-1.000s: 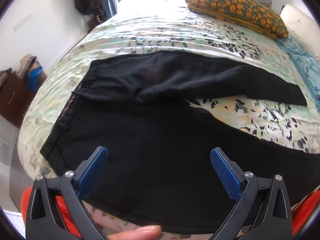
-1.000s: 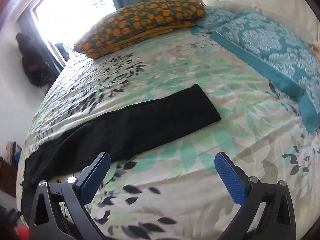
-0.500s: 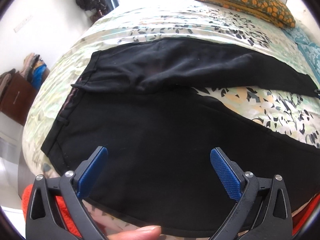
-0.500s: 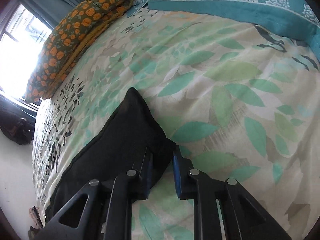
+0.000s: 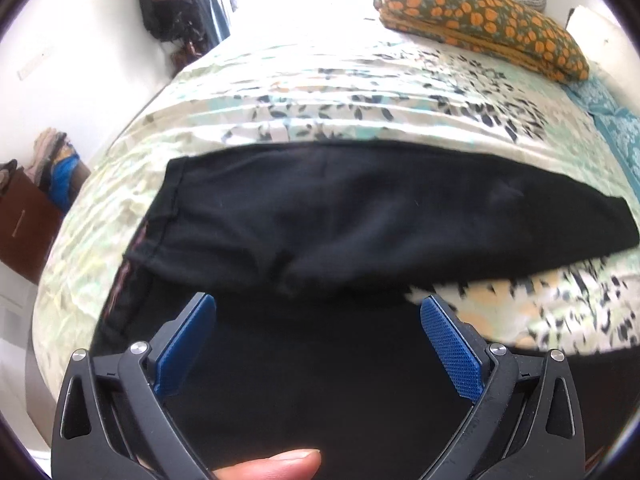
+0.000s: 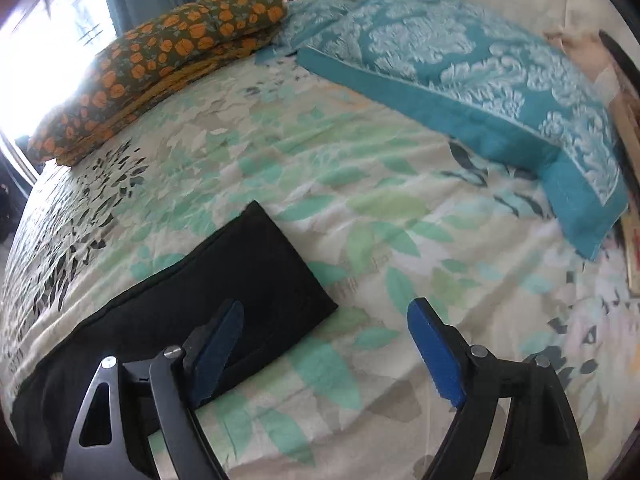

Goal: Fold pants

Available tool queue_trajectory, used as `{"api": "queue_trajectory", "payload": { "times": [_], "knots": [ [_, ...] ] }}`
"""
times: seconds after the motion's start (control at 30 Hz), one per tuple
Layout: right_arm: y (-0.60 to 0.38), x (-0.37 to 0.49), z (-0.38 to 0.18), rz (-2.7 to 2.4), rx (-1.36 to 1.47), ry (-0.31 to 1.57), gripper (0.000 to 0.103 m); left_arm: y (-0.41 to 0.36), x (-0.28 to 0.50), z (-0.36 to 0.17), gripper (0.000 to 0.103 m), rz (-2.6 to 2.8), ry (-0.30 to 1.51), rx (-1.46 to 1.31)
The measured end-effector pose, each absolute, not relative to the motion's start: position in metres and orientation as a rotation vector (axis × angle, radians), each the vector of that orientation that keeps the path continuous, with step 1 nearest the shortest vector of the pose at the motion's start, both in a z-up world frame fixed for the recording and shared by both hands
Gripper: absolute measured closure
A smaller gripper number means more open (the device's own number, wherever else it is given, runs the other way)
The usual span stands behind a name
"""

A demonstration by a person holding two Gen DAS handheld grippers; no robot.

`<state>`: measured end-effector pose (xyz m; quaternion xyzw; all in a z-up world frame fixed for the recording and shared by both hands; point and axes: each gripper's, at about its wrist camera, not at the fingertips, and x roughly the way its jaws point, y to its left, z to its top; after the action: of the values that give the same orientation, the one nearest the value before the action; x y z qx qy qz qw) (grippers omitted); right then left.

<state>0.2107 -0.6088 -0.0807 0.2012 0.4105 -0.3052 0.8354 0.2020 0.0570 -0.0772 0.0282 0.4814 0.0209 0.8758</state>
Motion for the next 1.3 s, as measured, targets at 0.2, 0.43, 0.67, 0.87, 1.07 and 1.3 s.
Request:
{"api": "queue_trajectory", "payload": {
  "times": [0.2, 0.43, 0.67, 0.87, 1.07, 1.3],
  "knots": [
    [-0.498, 0.237, -0.044, -0.318, 0.327, 0.87, 0.016, 0.087, 0.295, -0.162, 0.0, 0.251, 1.147, 0.15],
    [-0.353, 0.294, -0.071, 0.025, 0.252, 1.003, 0.014, 0.116, 0.298, -0.131, 0.0, 0.226, 1.066, 0.078],
    [-0.269, 0.328, -0.152, 0.074, 0.09, 1.22, 0.013, 0.171, 0.312, -0.155, 0.001, 0.34, 1.167, 0.009],
    [-0.27, 0.279, -0.097, 0.066, 0.091, 1.072, 0.013, 0.155, 0.228, -0.115, 0.0, 0.169, 1.066, -0.025],
    [-0.27, 0.158, -0.034, 0.008, 0.075, 0.879, 0.012, 0.104, 0.178, -0.157, 0.0, 0.073, 1.024, 0.096],
    [-0.261, 0.034, -0.016, -0.143, 0.108, 0.776, 0.009, 0.112, 0.179, -0.16, 0.0, 0.054, 0.99, -0.002]
  ]
}}
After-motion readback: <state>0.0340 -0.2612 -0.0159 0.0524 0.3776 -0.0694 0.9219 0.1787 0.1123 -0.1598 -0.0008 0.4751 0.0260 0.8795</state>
